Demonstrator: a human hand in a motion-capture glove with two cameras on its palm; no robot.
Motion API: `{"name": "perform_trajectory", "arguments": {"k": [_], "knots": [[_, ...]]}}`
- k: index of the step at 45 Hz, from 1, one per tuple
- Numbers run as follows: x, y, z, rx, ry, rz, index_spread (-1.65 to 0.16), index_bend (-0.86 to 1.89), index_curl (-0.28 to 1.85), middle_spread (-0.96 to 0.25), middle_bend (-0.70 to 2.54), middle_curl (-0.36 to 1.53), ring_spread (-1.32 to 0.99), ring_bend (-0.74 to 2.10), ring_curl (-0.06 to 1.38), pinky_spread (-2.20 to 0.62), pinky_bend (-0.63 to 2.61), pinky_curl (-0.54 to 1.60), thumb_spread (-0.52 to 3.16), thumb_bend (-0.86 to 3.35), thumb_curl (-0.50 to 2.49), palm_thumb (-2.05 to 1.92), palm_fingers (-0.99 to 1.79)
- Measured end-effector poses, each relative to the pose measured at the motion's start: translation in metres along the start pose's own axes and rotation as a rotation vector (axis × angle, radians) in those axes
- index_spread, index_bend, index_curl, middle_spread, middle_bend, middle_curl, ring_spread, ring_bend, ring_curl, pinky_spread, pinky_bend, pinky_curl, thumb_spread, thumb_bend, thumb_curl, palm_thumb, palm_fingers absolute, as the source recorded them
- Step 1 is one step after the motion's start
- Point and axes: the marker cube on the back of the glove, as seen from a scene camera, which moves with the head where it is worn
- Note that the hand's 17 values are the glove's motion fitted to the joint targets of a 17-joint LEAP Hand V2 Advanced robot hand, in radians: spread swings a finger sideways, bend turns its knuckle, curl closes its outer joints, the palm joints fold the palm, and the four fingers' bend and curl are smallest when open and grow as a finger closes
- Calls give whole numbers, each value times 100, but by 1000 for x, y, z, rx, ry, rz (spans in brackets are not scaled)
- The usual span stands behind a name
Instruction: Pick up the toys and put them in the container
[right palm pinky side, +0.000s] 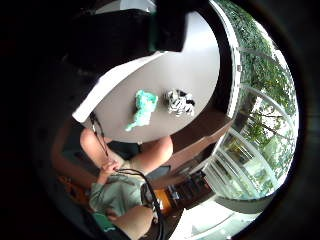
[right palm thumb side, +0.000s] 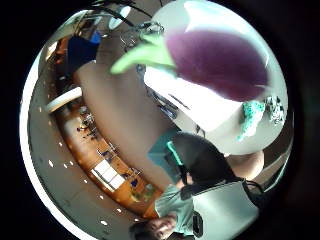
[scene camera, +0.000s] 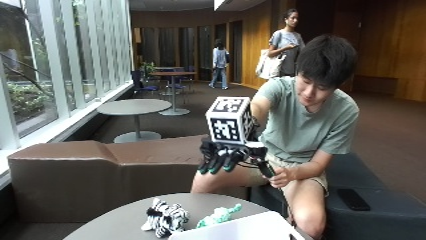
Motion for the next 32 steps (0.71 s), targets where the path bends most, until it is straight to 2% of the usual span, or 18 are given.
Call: {"name": "perform_trajectory", "arguments": {"k": [6, 12, 17, 23, 27, 32], "knots": [[63, 40, -26, 86, 117, 63, -11, 0, 36, 5, 12, 39, -4, 41, 39, 0, 132, 50, 99, -5, 62, 13, -55], [124, 72, -53, 141, 132, 115, -10, 1, 29, 8, 9, 34, 2, 32, 35, 5, 121, 46, 111, -3, 55, 10, -47], [161, 85, -52, 142, 130, 117, -11, 3, 25, 8, 11, 32, 4, 28, 34, 6, 110, 41, 117, -1, 51, 10, -41], [215, 88, -20, 107, 92, 108, -13, 5, 22, 6, 11, 30, 4, 23, 33, 7, 101, 38, 121, -2, 47, 9, -38], [247, 78, 22, 42, 30, 95, -14, 4, 20, 5, 11, 28, 4, 21, 33, 8, 97, 36, 123, -2, 45, 9, -36], [271, 53, 85, -41, -36, 76, -15, 1, 16, 3, 7, 25, 2, 25, 34, 6, 108, 38, 124, -2, 43, 10, -29]]}}
